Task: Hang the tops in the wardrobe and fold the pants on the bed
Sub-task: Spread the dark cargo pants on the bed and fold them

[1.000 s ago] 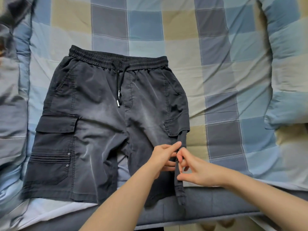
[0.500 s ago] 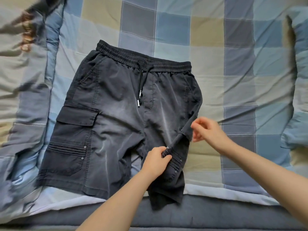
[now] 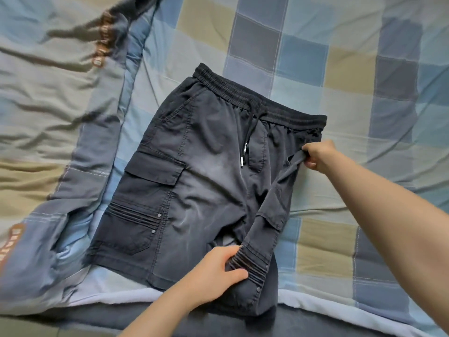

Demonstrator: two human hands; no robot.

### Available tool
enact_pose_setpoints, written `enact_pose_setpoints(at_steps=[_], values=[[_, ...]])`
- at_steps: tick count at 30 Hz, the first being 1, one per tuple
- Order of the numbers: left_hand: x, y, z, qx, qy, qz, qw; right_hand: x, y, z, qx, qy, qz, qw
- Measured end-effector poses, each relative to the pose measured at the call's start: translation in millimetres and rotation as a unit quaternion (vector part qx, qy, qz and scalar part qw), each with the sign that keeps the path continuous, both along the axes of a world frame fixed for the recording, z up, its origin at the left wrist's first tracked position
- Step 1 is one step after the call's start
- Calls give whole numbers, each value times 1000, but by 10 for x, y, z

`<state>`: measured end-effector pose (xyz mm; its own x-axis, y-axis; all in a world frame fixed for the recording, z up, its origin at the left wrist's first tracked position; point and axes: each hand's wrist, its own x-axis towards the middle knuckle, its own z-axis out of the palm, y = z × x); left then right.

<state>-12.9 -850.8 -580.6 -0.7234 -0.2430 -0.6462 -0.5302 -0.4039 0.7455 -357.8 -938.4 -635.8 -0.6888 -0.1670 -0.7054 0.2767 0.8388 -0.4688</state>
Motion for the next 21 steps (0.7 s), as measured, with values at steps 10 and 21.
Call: enact_pose_setpoints(at_steps=[10, 21], values=[[1443, -800, -151, -209, -250, 151, 933, 876, -1306, 379, -90, 182, 127, 971], [1945, -1064, -421, -306, -443, 120, 834, 1981, -2510, 371, -108, 87, 232, 963]])
